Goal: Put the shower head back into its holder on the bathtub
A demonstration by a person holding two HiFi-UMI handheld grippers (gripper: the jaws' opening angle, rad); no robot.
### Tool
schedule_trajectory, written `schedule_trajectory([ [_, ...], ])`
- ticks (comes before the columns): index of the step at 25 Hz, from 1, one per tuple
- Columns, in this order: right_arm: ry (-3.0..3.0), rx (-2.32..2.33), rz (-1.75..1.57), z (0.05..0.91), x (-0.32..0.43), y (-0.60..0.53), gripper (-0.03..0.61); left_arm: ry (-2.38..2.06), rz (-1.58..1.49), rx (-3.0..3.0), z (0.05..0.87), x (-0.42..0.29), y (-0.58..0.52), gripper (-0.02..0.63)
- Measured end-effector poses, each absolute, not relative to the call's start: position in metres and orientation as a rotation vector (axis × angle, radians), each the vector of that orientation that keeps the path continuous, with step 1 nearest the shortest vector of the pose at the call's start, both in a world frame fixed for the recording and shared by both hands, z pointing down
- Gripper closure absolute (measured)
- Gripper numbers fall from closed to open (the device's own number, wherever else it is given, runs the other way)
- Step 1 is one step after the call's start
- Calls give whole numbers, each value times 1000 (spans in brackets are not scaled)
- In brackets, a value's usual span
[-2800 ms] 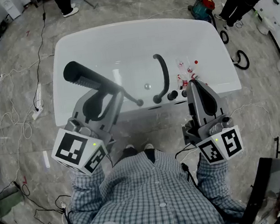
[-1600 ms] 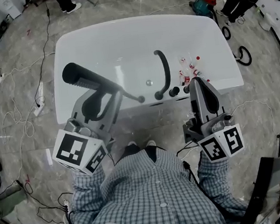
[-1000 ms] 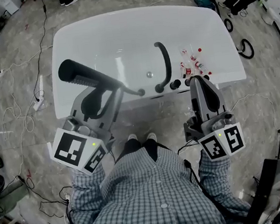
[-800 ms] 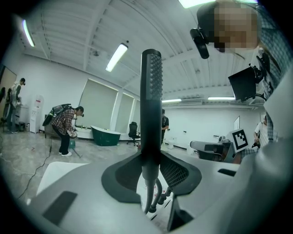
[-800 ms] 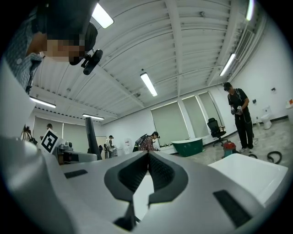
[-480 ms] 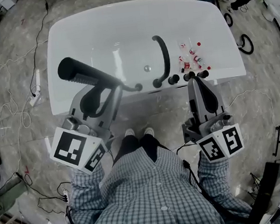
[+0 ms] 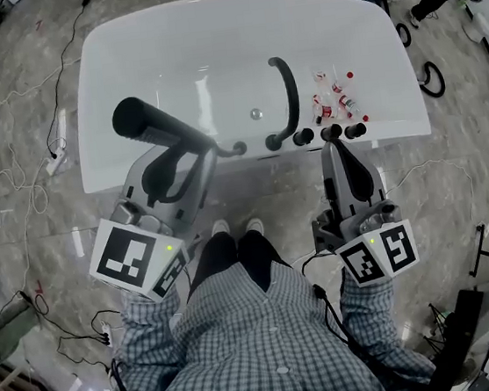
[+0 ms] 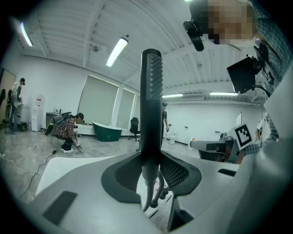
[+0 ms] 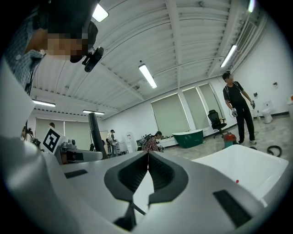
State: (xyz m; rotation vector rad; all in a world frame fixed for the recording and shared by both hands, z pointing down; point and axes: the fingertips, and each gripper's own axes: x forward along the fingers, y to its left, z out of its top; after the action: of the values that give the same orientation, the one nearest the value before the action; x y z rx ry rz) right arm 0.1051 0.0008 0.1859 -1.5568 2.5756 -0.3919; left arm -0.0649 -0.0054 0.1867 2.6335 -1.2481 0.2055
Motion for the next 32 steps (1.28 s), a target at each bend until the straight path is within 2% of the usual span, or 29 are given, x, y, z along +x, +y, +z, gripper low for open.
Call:
schedule_trajectory([
  [32, 2621, -1617, -559, 259, 118, -23, 563, -1247, 313, 2569, 267, -46, -44, 495],
])
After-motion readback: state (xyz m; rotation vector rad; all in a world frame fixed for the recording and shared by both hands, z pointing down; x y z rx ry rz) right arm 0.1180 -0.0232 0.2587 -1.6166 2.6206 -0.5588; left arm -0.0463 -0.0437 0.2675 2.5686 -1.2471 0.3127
